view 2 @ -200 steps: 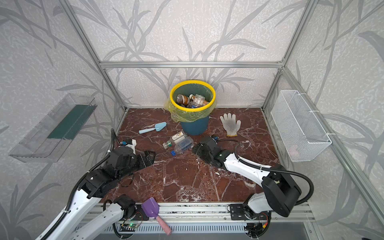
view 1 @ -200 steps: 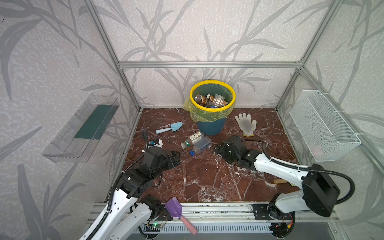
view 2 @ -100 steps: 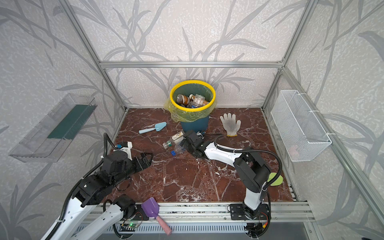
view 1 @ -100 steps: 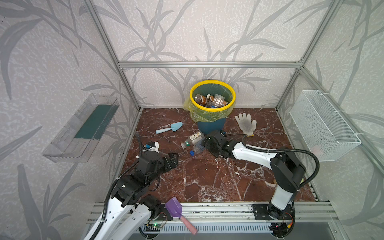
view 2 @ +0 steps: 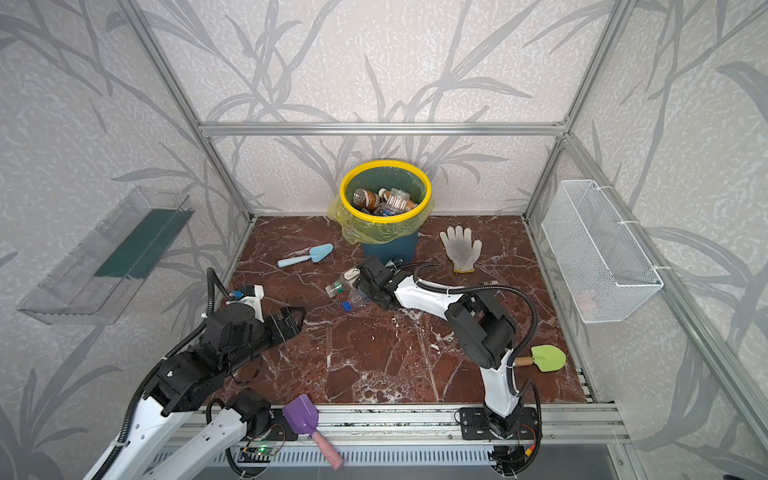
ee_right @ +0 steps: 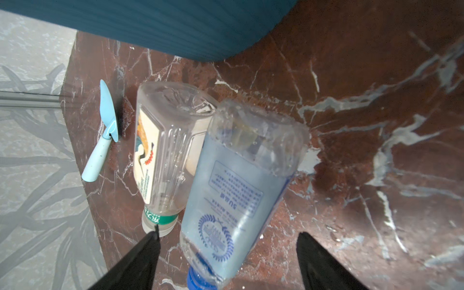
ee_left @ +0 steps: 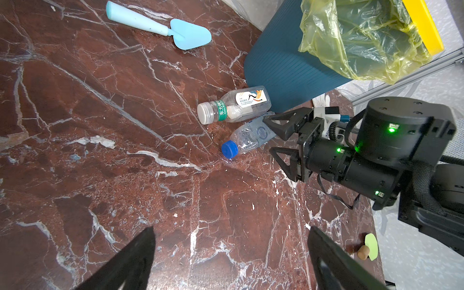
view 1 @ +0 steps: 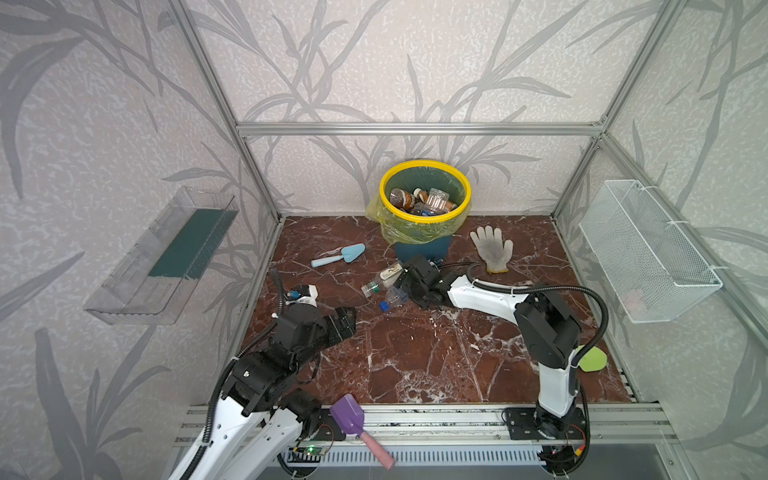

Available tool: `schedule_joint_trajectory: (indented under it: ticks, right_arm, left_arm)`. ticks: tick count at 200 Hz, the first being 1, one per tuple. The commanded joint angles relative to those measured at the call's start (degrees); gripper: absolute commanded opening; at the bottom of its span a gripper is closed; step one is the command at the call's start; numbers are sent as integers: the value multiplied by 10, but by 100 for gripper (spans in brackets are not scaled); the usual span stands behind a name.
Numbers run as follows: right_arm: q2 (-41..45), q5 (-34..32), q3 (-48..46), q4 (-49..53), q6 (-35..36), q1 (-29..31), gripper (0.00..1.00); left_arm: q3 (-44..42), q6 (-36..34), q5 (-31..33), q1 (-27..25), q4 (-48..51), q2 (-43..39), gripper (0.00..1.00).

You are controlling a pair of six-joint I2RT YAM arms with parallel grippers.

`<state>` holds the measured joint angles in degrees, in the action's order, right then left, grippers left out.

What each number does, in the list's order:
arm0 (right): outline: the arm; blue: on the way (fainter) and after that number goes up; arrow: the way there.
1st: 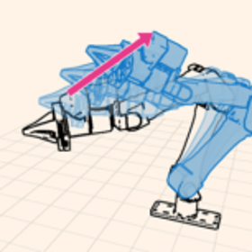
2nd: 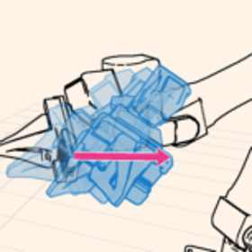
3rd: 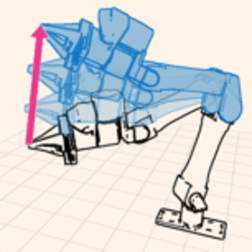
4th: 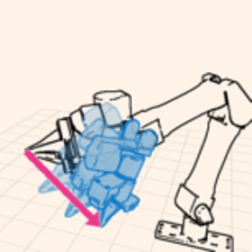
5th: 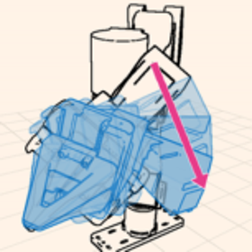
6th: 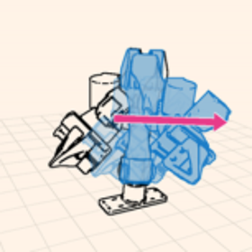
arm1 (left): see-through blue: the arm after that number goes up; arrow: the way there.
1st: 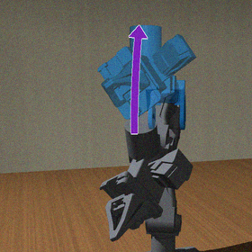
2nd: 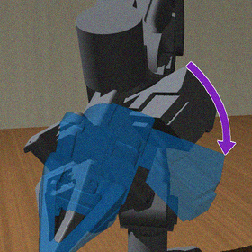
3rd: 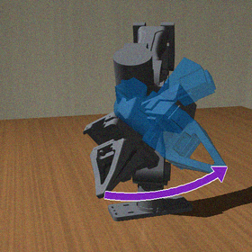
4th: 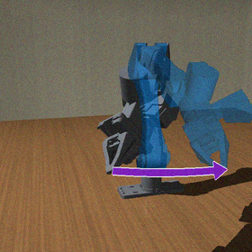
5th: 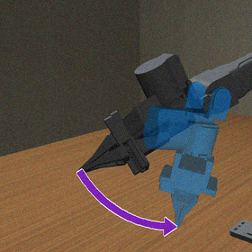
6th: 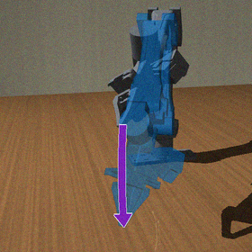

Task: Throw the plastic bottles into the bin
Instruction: 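Lower the right gripper onto the blue-cap soda water bottle and close, then lift the soda water bottle with the right gripper and draw it toward the front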

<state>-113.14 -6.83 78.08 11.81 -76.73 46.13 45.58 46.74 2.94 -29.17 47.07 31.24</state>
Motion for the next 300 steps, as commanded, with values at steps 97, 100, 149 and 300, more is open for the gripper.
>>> schedule_joint_trajectory:
  ticks: [97, 100, 149, 300]
  right_arm:
    - [-62, -11, 45, 54, 30, -25, 81]
    - [-61, -12, 43, 55, 32, -26, 80]
    - [-7, -9, -28, 66, 81, -36, 66]
    - [313, 47, -343, 290, 289, -43, 64]
  left_arm:
    - [2, 12, 13, 3, 20, -12, 94]
    - [2, 12, 13, 3, 21, -13, 94]
    - [0, 13, 13, 3, 16, -8, 94]
    - [-12, 14, 8, 3, -4, 20, 94]
